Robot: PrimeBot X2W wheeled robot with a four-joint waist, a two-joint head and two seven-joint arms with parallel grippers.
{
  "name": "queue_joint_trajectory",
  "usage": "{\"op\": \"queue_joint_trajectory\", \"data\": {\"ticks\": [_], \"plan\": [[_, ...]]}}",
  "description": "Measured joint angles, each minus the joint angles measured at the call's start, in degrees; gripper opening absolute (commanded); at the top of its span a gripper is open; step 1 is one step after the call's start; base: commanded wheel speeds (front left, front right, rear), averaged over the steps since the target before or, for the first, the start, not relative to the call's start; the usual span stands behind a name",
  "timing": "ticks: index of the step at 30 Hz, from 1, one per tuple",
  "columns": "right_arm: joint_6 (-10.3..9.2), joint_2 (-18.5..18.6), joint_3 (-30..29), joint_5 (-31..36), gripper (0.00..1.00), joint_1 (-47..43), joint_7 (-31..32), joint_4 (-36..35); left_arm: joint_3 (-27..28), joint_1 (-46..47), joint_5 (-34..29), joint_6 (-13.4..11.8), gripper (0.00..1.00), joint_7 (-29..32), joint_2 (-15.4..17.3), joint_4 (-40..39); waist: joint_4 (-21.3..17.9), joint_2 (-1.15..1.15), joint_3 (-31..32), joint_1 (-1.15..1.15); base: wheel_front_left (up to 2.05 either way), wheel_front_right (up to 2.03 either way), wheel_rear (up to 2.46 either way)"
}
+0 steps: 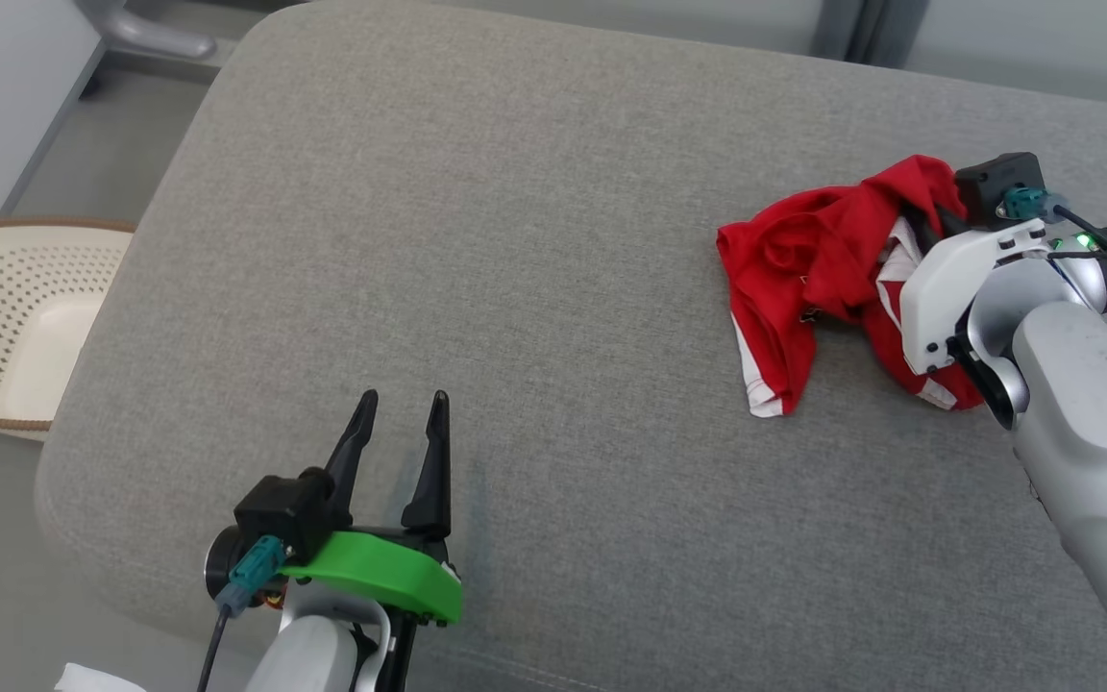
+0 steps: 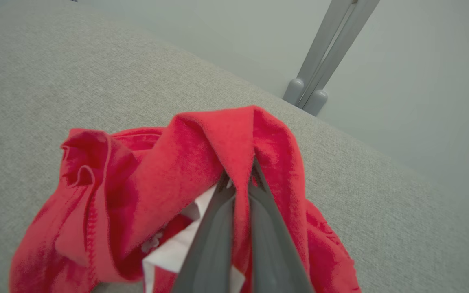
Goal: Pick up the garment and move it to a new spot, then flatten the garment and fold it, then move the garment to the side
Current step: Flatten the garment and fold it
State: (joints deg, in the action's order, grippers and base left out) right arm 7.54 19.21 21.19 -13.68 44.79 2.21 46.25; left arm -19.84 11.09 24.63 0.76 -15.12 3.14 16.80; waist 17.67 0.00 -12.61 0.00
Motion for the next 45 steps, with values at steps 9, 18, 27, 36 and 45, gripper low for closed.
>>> {"op": "queue_joint_trajectory", "data": {"ticks": [9, 18, 27, 36, 45], "plan": [[0.0, -3.9, -0.9, -1.3, 1.0, 2.3, -8.7, 10.2, -0.4, 0.0, -0.8, 0.5, 1.0, 0.0, -0.2, 1.0, 0.2, 0.0, -0.8, 0.0, 0.0, 0.0, 0.0], [0.0, -4.9, 5.6, -8.6, 1.0, -0.6, -14.0, 6.5, -0.3, -1.7, -2.0, 0.9, 1.0, 0.0, -0.1, 2.3, -4.5, 0.0, 2.9, 0.0, 0.0, 0.0, 0.0], [-0.01, -2.0, 4.9, -13.2, 1.0, -9.9, -16.6, -3.5, -2.3, -2.7, -2.8, 1.3, 1.0, 0.9, 0.4, 3.7, -12.1, 0.0, 7.9, 0.0, 0.0, 0.0, 0.0], [-0.01, -7.7, -7.3, -5.5, 1.0, -21.7, -17.2, -15.4, -4.5, 3.3, -4.3, 1.8, 1.0, 2.1, 0.6, 7.3, -20.7, 0.0, 9.3, 0.0, 0.0, 0.0, 0.0], [-0.01, -14.7, -13.2, 1.0, 1.0, -27.1, -17.3, -24.1, -10.9, 15.4, -9.0, 4.1, 1.0, 4.9, 0.2, 17.4, -25.4, 0.0, 5.9, 0.0, 0.0, 0.0, 0.0]]}}
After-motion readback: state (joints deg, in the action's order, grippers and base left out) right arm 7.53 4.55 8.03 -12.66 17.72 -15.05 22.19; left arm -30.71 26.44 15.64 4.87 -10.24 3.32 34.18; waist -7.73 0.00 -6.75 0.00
